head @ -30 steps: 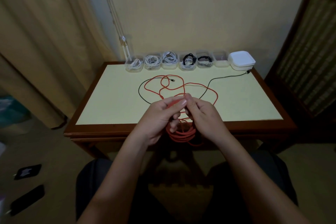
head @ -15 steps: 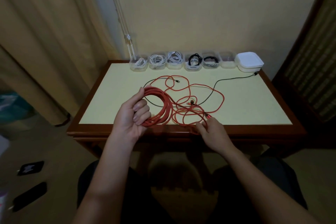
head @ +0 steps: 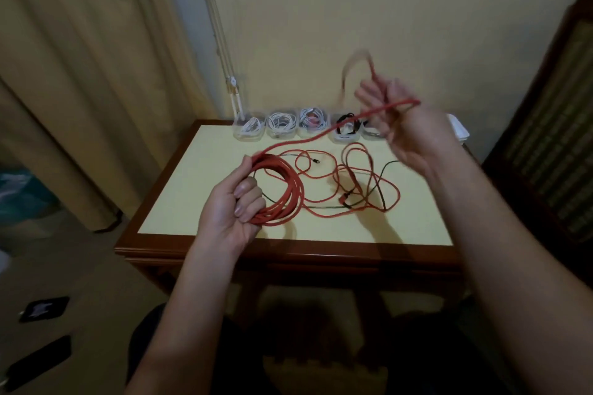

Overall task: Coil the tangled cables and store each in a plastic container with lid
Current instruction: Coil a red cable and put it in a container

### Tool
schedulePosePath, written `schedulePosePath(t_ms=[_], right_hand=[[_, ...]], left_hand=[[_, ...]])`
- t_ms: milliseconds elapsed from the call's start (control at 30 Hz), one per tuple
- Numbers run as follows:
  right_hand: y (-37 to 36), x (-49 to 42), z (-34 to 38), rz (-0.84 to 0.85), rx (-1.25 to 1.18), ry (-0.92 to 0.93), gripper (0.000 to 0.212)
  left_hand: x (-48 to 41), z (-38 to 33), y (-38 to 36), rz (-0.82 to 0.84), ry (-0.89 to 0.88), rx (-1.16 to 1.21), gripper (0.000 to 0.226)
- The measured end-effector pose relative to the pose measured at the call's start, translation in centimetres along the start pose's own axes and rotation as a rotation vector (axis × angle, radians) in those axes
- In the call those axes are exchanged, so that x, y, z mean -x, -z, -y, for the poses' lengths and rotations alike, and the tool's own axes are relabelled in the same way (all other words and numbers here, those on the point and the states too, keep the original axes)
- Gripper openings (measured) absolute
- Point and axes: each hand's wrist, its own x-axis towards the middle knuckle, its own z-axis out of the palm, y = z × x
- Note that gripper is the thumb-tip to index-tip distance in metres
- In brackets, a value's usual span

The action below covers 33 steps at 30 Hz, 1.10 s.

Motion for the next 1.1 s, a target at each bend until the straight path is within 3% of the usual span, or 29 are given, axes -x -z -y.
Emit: schedulePosePath(t_ms=[100,167,367,500,667,767,933,1100], right_hand=[[-0.8,0.6,2.9,-0.023,0.334,0.204,0.02],[0.2,1.1,2.2,-0.103,0.463,0.228,0.017],[4.5,4.9,-1.6,-0.223,0.825,0.214,0.017],[6.2,8.1,-3.4,-0.226,0.956,0.095,0.025],[8.3,10.3,-5.6,-0.071,1.441,0.002,0.033],[8.7,11.8,-5.9,0.005,1.417,-0.043,0.035],[7.2,13.8,-5.0,0.048,1.043,-0.142,0.038],[4.9,15.2,-3.8,0.119,0.874,-0.182,0.006]], left_hand=[[0.1,-0.8,-0.7,0.02,-0.035,0.027,0.018],[0.3,-1.0,-0.7,0.03,-0.052,0.045,0.014],[1.5,-1.3,-0.1,0.039,-0.052,0.096,0.011],[2.6,-1.8,-0.2,0.042,-0.053,0.17,0.019],[3.6,-2.4,-0.8,0.151,0.02,0.323,0.035],[4.2,-2.7,-1.7,0.143,-0.007,0.303,0.04],[4.7,-1.6,-3.5,0.059,-0.033,0.125,0.033],[4.9,1.2,-5.3,0.03,-0.017,-0.012,0.021]])
